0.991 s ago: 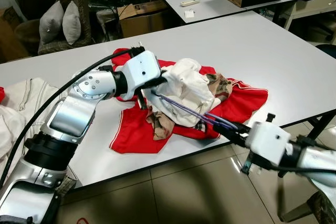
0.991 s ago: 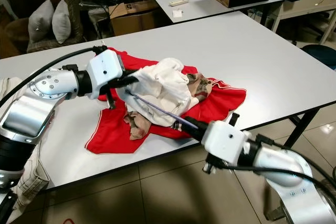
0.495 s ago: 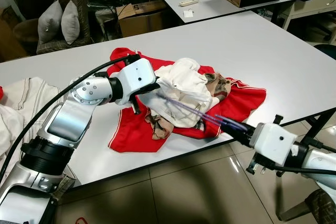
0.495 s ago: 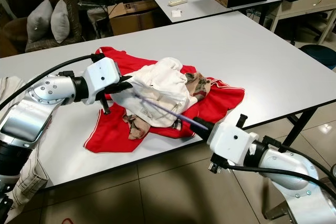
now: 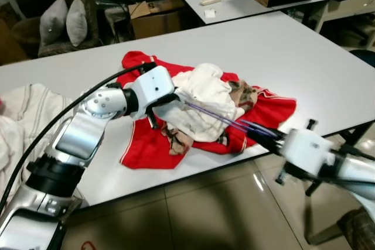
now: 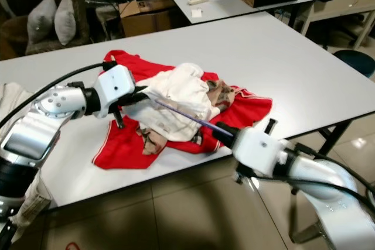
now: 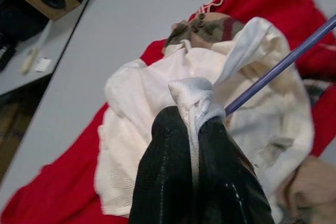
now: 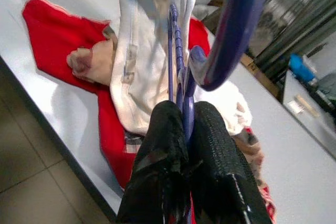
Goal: Hang hanger
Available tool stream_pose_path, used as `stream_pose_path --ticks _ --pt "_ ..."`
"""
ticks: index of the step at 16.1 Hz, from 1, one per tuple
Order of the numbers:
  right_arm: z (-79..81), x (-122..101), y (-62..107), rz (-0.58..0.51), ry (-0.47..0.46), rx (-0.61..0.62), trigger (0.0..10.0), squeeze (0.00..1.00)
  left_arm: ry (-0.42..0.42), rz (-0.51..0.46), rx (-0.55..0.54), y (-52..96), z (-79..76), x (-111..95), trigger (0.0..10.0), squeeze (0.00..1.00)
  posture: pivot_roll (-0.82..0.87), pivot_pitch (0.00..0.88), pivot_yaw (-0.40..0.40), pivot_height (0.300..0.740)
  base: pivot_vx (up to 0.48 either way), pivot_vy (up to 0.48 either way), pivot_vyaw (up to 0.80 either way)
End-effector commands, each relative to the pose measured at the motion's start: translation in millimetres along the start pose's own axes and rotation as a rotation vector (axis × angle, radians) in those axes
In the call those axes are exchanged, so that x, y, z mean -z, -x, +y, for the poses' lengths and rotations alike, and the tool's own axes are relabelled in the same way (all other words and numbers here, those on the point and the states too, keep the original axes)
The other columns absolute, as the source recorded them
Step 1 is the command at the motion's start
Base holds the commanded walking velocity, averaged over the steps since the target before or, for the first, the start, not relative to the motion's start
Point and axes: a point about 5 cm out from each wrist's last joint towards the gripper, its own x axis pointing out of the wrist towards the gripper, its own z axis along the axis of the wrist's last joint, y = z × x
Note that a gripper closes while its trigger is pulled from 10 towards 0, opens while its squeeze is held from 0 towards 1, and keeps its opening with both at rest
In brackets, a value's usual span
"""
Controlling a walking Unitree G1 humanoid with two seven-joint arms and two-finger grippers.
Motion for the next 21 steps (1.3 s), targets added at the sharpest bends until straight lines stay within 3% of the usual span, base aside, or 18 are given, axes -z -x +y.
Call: stream_pose_path --ticks 1,4,8,10,13,14,15,18,20,21 --pt "0.6 2 -13.4 -0.011 0.012 -0.04 10.0 0.0 0.009 0.006 -0.004 3.2 0.5 2 0.0 0.0 -0.07 0.0 0.084 0.74 0.0 0.0 0.0" --pt "2.9 -6 -32.1 -0.058 0.027 -0.104 10.0 0.0 0.021 0.049 -0.01 4.9 -5.0 13 0.0 0.0 -0.07 0.0 0.055 0.74 0.0 0.0 0.0" --pt "2.2 -7 -37.6 -0.05 0.065 -0.125 10.0 0.0 0.033 0.088 -0.005 7.8 -13.9 24 0.0 0.0 -0.06 0.0 0.048 0.74 0.0 0.0 0.0" --pt "3.2 -2 -35.8 0.009 0.111 -0.14 10.0 0.0 0.049 0.101 -0.023 11.4 -17.3 27 0.0 0.0 -0.05 0.0 0.042 0.74 0.0 0.0 0.0" --pt "5.9 0 -38.6 0.045 0.139 -0.106 10.0 0.0 0.155 -0.014 -0.043 9.4 -15.8 11 0.0 0.0 -0.05 0.0 0.051 0.74 0.0 0.0 0.0" --pt "17.8 -3 -44.8 0.044 0.184 -0.144 10.0 0.0 0.211 -0.092 -0.062 5.6 -10.6 -4 0.0 0.0 -0.05 0.0 0.062 0.74 0.0 0.0 0.0" --pt "20.0 -3 -47.2 0.049 0.194 -0.137 10.0 0.0 0.236 -0.11 -0.052 4.8 -10.0 -7 0.0 0.0 -0.06 0.0 0.068 0.74 0.0 0.0 0.0" --pt "14.2 -1 -55.7 0.079 0.23 -0.006 10.0 0.0 0.239 -0.115 0.017 5.8 -10.5 -13 0.0 0.0 -0.05 0.0 0.079 0.74 0.0 0.0 0.0" --pt "8.9 2 -55.0 0.102 0.266 0.025 10.0 0.0 0.216 -0.126 -0.046 11.8 3.2 -19 0.0 0.0 -0.04 0.0 0.083 0.74 0.0 0.0 0.0" --pt "14.4 1 -55.2 0.07 0.284 -0.02 10.0 0.0 0.178 -0.124 -0.092 14.6 12.0 -21 0.0 0.0 -0.03 0.0 0.085 0.74 0.0 0.0 0.0"
